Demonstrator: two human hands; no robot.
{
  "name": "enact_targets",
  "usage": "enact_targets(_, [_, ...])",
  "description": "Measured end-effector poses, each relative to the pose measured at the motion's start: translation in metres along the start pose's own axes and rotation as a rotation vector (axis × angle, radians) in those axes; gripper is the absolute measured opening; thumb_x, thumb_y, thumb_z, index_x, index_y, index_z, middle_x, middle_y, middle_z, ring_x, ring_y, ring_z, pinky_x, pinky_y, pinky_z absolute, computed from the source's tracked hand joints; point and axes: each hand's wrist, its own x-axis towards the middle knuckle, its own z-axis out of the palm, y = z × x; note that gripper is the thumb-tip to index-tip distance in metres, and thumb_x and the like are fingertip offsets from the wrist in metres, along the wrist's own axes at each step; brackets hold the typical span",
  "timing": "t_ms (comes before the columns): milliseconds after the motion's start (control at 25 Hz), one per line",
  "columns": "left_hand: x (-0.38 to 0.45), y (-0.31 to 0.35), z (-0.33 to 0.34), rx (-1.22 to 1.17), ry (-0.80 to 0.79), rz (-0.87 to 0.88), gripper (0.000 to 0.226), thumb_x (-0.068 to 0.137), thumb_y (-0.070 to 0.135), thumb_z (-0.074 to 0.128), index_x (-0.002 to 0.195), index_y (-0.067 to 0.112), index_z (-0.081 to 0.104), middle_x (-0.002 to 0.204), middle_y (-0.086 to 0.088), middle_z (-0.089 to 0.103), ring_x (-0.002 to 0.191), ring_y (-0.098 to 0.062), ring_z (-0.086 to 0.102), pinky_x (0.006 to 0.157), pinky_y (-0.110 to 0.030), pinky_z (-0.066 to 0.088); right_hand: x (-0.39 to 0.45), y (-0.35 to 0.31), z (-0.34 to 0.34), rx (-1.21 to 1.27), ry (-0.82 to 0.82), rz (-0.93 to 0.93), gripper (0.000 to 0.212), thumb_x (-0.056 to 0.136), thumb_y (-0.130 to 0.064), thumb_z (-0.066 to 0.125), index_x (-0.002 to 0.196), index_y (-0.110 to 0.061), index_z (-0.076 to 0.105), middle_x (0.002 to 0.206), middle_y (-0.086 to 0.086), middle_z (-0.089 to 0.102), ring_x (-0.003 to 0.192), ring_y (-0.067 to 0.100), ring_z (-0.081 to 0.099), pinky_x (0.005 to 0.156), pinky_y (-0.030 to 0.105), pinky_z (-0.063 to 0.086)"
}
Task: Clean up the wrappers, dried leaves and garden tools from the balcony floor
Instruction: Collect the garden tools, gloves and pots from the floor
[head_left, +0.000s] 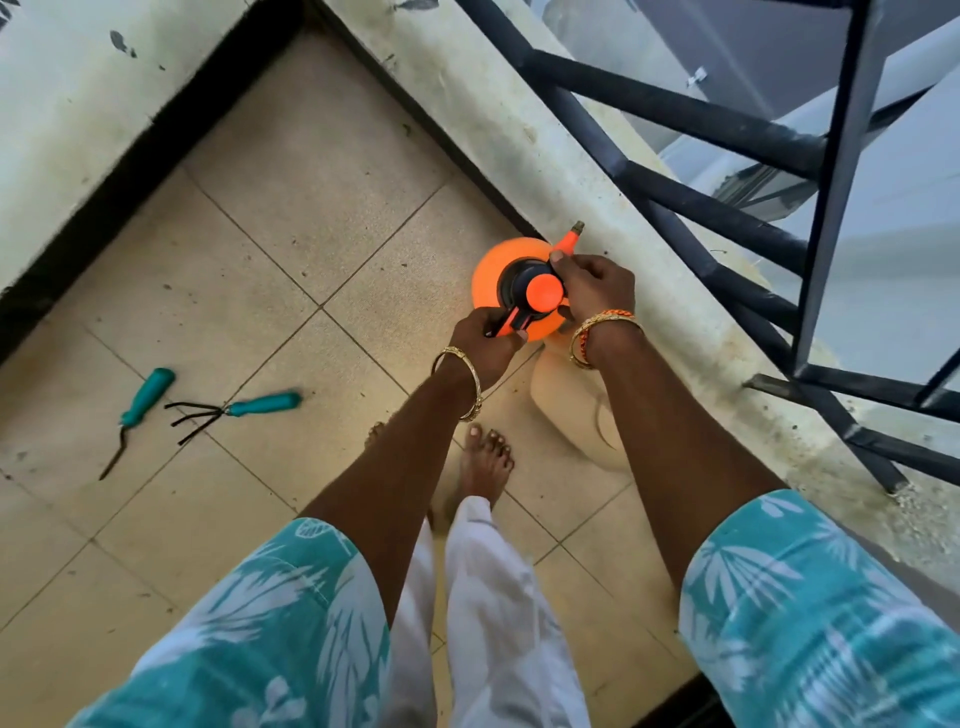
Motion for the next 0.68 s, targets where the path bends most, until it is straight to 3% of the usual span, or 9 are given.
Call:
enact_targets(120, [0.002, 0.001, 0.002, 0.001, 0.002, -0.033, 0.034, 0.09, 0.019, 0.063, 0.12, 0.003, 0.058, 0.115, -0.016, 0.062, 0.099, -0.024, 0.055, 0.084, -0.034, 0.044, 0.0, 0.001, -0.002, 0.001, -0.01, -0.006, 0.016, 0.079, -0.036, 0.069, 0.08, -0.021, 0.069, 0.087, 0.0, 0.068, 0.091, 0.026, 0.064, 0.084, 0.047, 0.054])
enact_targets(240, [-0.002, 0.001, 0.004, 0.003, 0.037, 0.024, 0.032, 0.089, 0.017, 0.064, 0.118, 0.005, 0.058, 0.113, -0.013, 0.06, 0.102, -0.024, 0.055, 0.089, -0.031, 0.042, -0.005, 0.004, -0.007, 0.083, 0.038, 0.049, 0.018, 0.081, -0.032, 0.063, 0.066, -0.023, 0.064, 0.076, 0.001, 0.067, 0.078, 0.024, 0.064, 0.081, 0.048, 0.055])
enact_targets(320, [-0.009, -0.001, 0.003, 0.124, 0.088, 0.09, 0.034, 0.089, 0.015, 0.063, 0.122, 0.008, 0.055, 0.122, -0.012, 0.056, 0.112, -0.024, 0.053, 0.092, -0.028, 0.039, -0.013, 0.01, -0.011, 0.068, 0.13, -0.001, 0.016, 0.084, -0.027, 0.058, 0.074, -0.019, 0.068, 0.082, 0.005, 0.069, 0.081, 0.024, 0.063, 0.081, 0.039, 0.053])
enact_targets(400, [-0.019, -0.005, -0.001, 0.29, 0.167, 0.184, 0.039, 0.09, 0.012, 0.058, 0.128, 0.009, 0.05, 0.127, -0.013, 0.05, 0.118, -0.026, 0.047, 0.093, -0.029, 0.036, -0.029, 0.021, -0.015, -0.053, 0.239, -0.158, 0.018, 0.089, -0.019, 0.055, 0.09, -0.009, 0.069, 0.091, 0.01, 0.069, 0.083, 0.02, 0.058, 0.076, 0.024, 0.043])
enact_targets(440, [-0.026, -0.008, -0.005, 0.38, 0.201, 0.226, 0.041, 0.09, 0.011, 0.055, 0.13, 0.009, 0.048, 0.129, -0.014, 0.048, 0.12, -0.027, 0.045, 0.094, -0.032, 0.036, -0.04, 0.027, -0.015, -0.098, 0.281, -0.27, 0.019, 0.09, -0.016, 0.053, 0.092, -0.005, 0.068, 0.091, 0.012, 0.067, 0.082, 0.02, 0.057, 0.073, 0.023, 0.04])
enact_targets(600, [-0.059, -0.032, -0.029, 0.755, 0.251, 0.233, 0.049, 0.089, 0.013, 0.051, 0.137, 0.011, 0.042, 0.139, -0.011, 0.042, 0.128, -0.028, 0.037, 0.1, -0.04, 0.035, -0.078, 0.052, -0.019, -0.279, 0.326, -0.684, 0.021, 0.086, -0.011, 0.045, 0.091, -0.001, 0.063, 0.09, 0.015, 0.06, 0.087, 0.029, 0.055, 0.078, 0.035, 0.044])
enact_targets(680, [-0.085, -0.044, -0.046, 0.774, 0.269, 0.229, 0.052, 0.085, 0.011, 0.052, 0.136, 0.007, 0.045, 0.139, -0.014, 0.044, 0.129, -0.032, 0.039, 0.102, -0.042, 0.034, -0.104, 0.058, -0.019, -0.37, 0.273, -0.826, 0.022, 0.084, -0.009, 0.045, 0.095, 0.0, 0.062, 0.096, 0.017, 0.057, 0.093, 0.027, 0.05, 0.082, 0.036, 0.041])
